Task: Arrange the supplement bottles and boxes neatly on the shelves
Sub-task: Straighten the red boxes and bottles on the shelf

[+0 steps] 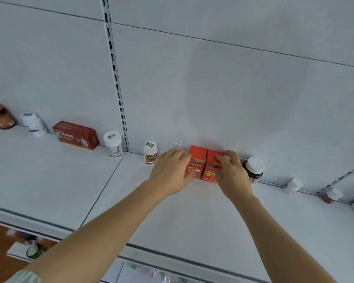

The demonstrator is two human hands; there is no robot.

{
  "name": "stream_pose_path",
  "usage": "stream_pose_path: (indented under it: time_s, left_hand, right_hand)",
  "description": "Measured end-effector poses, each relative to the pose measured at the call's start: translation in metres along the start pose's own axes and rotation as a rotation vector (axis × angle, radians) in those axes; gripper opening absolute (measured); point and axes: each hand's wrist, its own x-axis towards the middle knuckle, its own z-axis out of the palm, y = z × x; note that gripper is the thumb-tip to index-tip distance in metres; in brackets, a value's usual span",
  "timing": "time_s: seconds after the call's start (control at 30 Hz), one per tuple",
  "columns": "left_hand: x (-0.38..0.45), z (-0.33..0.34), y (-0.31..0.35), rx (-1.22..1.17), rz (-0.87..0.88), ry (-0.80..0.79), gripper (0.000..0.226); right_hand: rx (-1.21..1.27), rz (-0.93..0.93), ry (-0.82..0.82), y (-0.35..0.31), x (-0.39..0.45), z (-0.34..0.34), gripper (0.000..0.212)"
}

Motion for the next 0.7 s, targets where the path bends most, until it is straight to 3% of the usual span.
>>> stream_pose_path:
  time_s: [0.3,0.5,0.7]
  left_hand:
    - [0.005,0.004,-0.002,-0.014,-0.003,-0.018,0.048]
    - [0.006,0.001,0.003,-0.011,0.012,0.002,0.048]
    - [0.009,-0.004,0.016,0.016,0.05,0.055,0.045]
  right_hand:
    - [0.01,-0.008,0.02,0.004,-0.005,0.008,0.036]
    - [-0.142,-0.034,-0.056,-0.001,-0.001,0.0,0.033]
    - [-0.23,-0.041,-0.013,-0.009,-0.01,-0.027,0.036]
